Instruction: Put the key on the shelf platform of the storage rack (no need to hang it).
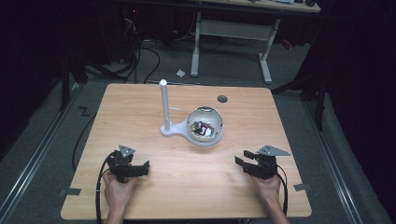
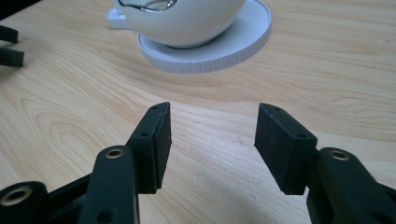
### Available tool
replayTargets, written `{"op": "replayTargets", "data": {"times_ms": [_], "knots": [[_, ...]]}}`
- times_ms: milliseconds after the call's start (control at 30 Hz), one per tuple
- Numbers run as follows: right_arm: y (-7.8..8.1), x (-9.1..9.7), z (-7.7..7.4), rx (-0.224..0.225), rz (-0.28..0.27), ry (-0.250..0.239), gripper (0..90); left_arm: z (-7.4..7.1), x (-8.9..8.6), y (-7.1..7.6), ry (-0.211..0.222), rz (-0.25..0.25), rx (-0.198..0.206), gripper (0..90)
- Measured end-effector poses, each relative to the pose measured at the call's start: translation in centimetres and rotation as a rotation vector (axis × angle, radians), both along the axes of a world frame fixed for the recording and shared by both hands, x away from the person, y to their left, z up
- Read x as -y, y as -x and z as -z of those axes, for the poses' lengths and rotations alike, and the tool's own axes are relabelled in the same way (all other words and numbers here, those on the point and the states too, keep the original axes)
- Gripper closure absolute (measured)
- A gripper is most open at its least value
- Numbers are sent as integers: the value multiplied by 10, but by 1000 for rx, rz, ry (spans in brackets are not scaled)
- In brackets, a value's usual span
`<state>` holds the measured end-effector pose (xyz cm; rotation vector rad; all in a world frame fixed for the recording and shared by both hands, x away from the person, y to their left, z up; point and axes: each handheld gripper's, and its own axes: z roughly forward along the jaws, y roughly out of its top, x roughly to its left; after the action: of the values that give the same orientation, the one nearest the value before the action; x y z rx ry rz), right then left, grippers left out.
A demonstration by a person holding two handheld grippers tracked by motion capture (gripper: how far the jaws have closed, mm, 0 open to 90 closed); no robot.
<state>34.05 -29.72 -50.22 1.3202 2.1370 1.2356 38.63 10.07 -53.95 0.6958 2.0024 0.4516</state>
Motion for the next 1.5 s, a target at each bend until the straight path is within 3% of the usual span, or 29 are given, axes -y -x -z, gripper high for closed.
{"op": "replayTargets", "data": {"times_ms": [500,1500], "knots": [[-6,-9,14,-22,12,61,454,0,0,0,0,0,0,5],[-9,-19,27,-29,30,155,447,0,0,0,-5,4,4,5]]}}
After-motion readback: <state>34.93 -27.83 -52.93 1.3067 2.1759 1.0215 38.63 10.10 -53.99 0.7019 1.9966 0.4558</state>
